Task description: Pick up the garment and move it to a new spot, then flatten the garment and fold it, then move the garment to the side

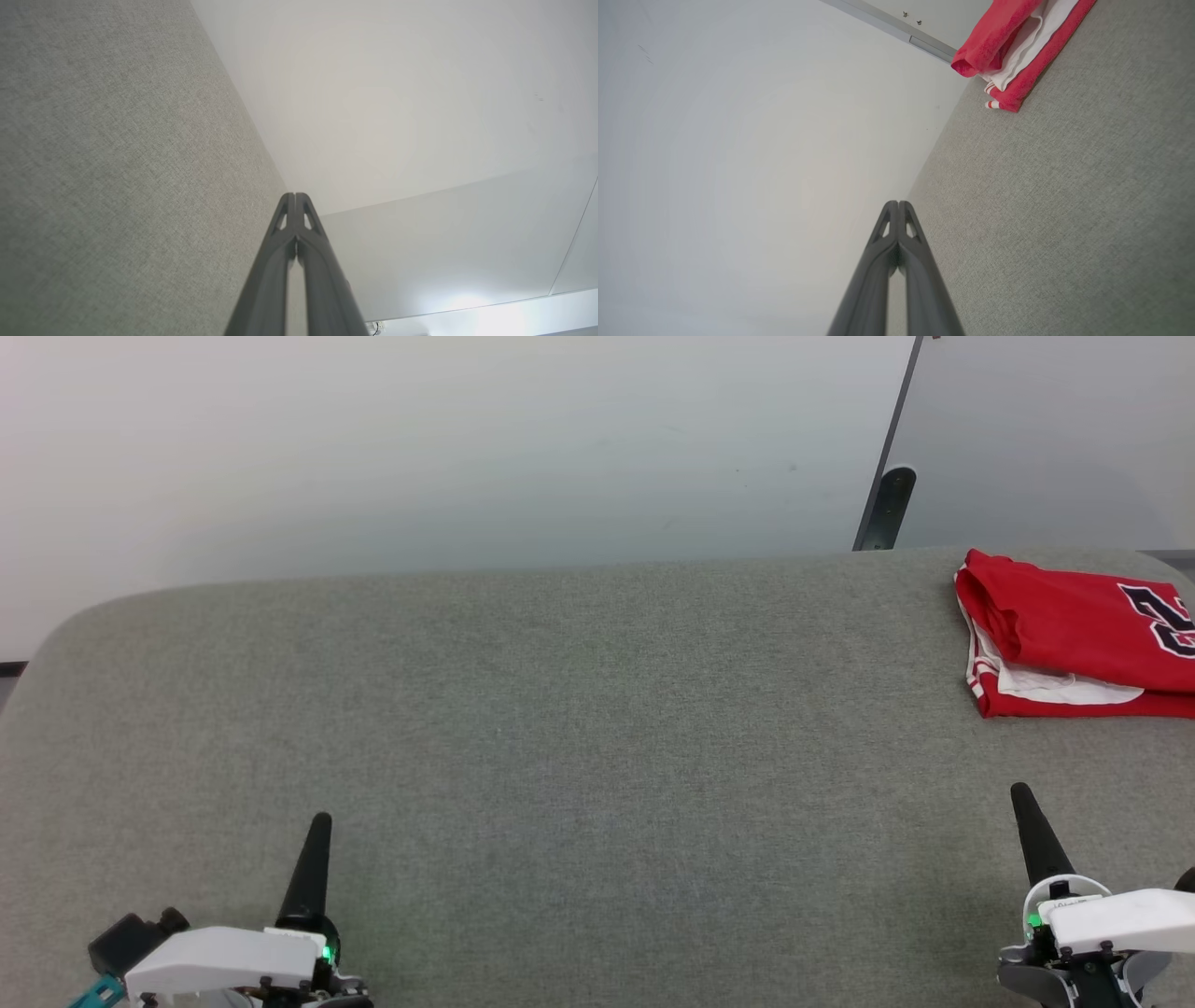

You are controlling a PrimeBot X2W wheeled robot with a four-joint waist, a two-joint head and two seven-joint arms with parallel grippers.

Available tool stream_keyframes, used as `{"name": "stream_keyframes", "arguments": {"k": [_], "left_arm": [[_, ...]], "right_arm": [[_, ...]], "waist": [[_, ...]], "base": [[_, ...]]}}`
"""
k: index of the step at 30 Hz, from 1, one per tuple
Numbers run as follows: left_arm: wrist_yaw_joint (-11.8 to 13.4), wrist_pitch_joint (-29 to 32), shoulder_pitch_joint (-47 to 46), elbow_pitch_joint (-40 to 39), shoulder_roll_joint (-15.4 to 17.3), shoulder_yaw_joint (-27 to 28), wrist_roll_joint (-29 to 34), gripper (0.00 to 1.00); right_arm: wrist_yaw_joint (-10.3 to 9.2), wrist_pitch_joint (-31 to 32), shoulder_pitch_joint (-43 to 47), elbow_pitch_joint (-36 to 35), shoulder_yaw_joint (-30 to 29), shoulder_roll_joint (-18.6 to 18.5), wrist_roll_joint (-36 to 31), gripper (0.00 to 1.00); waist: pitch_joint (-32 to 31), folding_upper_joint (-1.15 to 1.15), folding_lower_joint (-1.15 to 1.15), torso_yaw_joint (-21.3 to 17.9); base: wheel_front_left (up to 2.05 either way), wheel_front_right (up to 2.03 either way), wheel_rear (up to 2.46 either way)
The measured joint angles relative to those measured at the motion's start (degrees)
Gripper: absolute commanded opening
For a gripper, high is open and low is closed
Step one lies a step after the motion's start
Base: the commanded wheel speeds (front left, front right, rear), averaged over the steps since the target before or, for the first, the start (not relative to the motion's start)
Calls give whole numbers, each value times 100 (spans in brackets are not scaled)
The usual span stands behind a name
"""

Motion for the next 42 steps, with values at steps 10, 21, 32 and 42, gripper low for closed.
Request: {"name": "stream_keyframes", "arguments": {"k": [10, 21, 32, 42], "left_arm": [[0, 125, -15, 11, -35, 11, -471, 0], [0, 267, -75, 23, -69, 21, -935, 0], [0, 377, -98, 33, -109, 32, -1355, 0], [0, 478, -119, 43, -144, 41, -1714, 0]], "right_arm": [[-1, 120, 6, -42, -31, 38, 526, 0], [-1, 258, 27, -89, -64, 90, 1009, 0], [-3, 367, 89, -135, -111, 119, 1473, 0], [-3, 467, 95, -168, -146, 145, 1873, 0]], "waist": [[-22, 0, 0, 3], [-45, 0, 0, 7], [-68, 0, 0, 10], [-90, 0, 0, 13]], "base": [[0, 0, 0], [0, 0, 0], [0, 0, 0], [0, 0, 0]]}}
